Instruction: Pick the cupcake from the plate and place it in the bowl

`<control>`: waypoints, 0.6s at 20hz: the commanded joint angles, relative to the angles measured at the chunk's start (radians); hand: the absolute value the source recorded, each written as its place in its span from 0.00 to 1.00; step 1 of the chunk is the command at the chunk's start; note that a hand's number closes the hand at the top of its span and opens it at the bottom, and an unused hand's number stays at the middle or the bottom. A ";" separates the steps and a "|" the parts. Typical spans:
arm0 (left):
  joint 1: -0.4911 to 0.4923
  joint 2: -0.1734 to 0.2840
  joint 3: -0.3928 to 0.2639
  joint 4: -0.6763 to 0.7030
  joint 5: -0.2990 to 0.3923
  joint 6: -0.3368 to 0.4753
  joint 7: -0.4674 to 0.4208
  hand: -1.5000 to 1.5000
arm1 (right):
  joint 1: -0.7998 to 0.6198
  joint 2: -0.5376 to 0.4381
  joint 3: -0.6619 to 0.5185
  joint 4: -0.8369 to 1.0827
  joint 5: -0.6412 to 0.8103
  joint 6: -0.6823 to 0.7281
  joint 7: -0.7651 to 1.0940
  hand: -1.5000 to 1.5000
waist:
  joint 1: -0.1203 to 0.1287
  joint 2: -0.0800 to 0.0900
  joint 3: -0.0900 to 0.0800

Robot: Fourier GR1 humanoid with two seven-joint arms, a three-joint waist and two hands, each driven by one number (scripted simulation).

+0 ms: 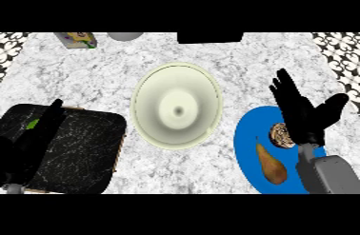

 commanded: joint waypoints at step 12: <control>-0.191 -0.044 0.218 -0.007 0.069 0.069 -0.145 0.50 | 0.169 -0.137 0.188 -0.346 0.343 0.213 -0.545 0.00 | 0.005 0.012 0.003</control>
